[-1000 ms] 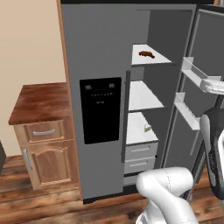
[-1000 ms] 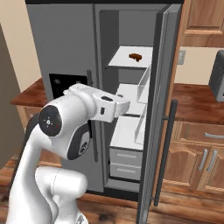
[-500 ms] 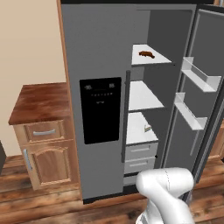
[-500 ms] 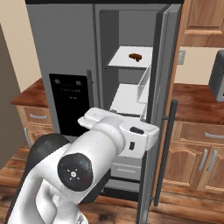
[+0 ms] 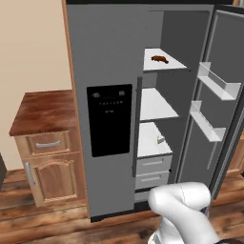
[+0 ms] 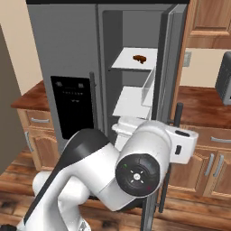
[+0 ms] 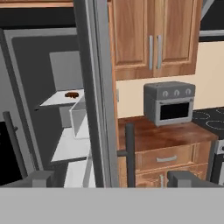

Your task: Pick up the frozen chicken drumstick from the freezer, place it on any shelf in the fridge, and close the fridge and freezer doors when done.

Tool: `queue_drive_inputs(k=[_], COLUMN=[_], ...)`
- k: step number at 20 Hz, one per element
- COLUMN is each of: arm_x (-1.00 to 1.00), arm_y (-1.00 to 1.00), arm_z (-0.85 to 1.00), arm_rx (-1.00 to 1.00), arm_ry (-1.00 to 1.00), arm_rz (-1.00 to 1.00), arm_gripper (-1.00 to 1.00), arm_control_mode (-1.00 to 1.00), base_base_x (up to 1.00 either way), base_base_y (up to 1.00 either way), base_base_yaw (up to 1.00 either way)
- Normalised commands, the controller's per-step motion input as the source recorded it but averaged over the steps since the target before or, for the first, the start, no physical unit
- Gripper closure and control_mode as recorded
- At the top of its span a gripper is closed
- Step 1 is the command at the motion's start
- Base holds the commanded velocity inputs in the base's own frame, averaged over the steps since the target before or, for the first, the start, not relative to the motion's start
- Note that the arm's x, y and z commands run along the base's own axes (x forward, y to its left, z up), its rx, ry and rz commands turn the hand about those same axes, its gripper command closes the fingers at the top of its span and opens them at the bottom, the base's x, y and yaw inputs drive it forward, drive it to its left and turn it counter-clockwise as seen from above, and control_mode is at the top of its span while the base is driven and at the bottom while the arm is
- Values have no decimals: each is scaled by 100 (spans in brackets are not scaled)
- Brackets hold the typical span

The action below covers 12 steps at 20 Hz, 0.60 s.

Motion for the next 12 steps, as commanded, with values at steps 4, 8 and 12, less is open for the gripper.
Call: queue_drive_inputs(k=[4, 8, 12], arm_x=[32, 25, 24], arm_y=[-25, -7, -14], arm_z=[-39, -9, -20], arm_rx=[1, 4, 6], arm_ry=[6, 12, 18], arm_rz=[0, 0, 0], arm_gripper=[-100, -100, -100], arm_control_mode=[-100, -100, -100], base_base_x=[0, 0, 0], base_base_y=[0, 0, 0], base_base_yaw=[0, 0, 0])
